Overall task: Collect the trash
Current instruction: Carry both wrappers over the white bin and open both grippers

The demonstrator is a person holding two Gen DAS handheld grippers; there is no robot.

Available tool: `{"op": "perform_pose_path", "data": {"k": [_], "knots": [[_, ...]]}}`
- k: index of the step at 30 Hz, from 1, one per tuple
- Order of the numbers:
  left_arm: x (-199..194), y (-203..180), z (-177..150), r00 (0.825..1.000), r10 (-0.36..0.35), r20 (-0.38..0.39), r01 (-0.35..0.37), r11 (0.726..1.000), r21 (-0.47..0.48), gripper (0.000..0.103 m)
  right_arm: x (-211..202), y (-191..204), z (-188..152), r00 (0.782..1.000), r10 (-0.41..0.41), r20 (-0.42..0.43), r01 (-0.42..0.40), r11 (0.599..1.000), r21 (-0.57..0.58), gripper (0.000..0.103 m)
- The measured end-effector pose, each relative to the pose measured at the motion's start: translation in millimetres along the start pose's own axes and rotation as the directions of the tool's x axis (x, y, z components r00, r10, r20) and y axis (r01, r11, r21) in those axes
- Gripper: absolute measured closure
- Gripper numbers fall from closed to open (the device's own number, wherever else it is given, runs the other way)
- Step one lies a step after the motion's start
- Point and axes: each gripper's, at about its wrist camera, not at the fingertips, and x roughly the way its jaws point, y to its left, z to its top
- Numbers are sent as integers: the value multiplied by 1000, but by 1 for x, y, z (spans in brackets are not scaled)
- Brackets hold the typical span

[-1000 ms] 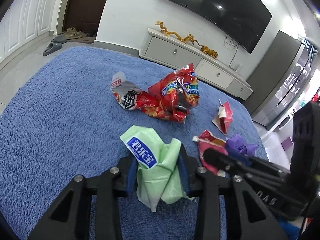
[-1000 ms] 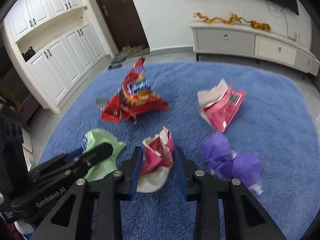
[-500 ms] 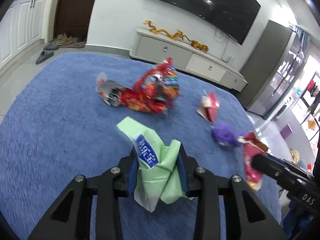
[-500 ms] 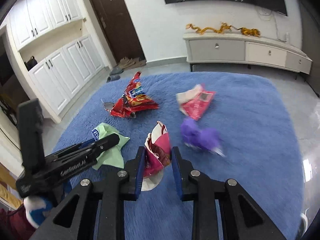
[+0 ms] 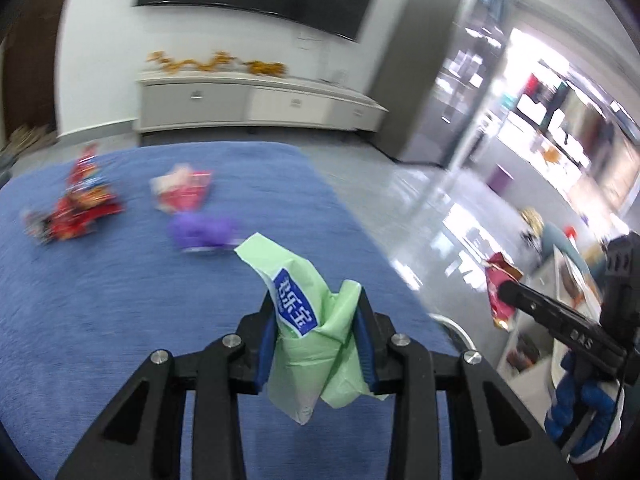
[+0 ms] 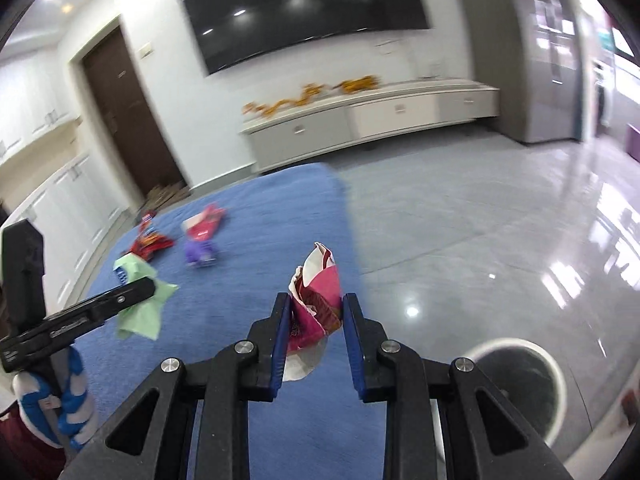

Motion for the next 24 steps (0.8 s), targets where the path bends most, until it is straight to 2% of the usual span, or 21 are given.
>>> {"op": "perform_pose_path", "data": {"k": [4, 7, 11, 15, 21, 24], "knots": [[23, -60, 4, 995, -78, -58, 82, 993, 84, 70, -24, -59, -16, 995, -103, 14, 101, 991, 91, 79], [49, -114, 5, 986, -126, -109, 143, 976, 165, 70, -29, -94, -29, 989, -146, -1, 144, 976, 165, 78], [85, -176, 4, 974, -151, -171, 191, 950, 248, 70, -26, -137, -48, 982, -186, -42, 191, 948, 256, 78], [128, -222, -1, 950, -174, -261, 241, 936, 255, 68, -21, -175, -64, 974, -211, -85, 227, 922, 314, 78], [179, -264, -15, 930, -162, -329, 258, 927, 272, 66, -10, -219, -85, 966, -217, -143, 257, 886, 386, 75], [199, -274, -23, 913, -167, -372, 272, 929, 250, 55, -6, -229, -89, 960, -229, -164, 277, 874, 399, 72]]}}
